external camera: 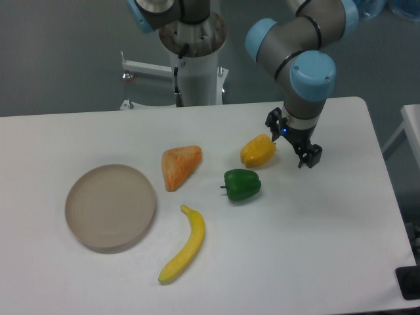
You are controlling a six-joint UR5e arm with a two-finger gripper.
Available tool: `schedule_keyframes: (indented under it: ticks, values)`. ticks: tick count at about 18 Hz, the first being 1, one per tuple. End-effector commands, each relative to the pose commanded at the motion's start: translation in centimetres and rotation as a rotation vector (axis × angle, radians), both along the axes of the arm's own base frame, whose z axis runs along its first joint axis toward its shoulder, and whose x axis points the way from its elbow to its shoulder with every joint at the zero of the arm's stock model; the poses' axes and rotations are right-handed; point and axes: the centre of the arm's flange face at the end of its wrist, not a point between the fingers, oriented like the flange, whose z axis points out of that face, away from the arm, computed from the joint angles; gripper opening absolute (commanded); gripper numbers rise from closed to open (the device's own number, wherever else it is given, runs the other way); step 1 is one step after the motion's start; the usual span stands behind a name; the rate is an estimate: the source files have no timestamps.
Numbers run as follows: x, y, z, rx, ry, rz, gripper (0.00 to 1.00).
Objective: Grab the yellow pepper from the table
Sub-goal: 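Move the open gripper over the yellow pepper and lower onto it, then close the gripper fingers around the yellow pepper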
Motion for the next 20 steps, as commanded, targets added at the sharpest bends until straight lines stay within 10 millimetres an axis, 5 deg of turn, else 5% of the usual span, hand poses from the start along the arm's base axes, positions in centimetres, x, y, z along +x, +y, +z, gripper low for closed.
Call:
schedule_keyframes:
  ticks: [10, 20]
  values:
    - [4.7, -2.2, -5.2, -0.001, -0.010, -0.003, 1.00]
    - [4.7, -2.1, -5.3, 0.000, -0.010, -0.001, 1.00]
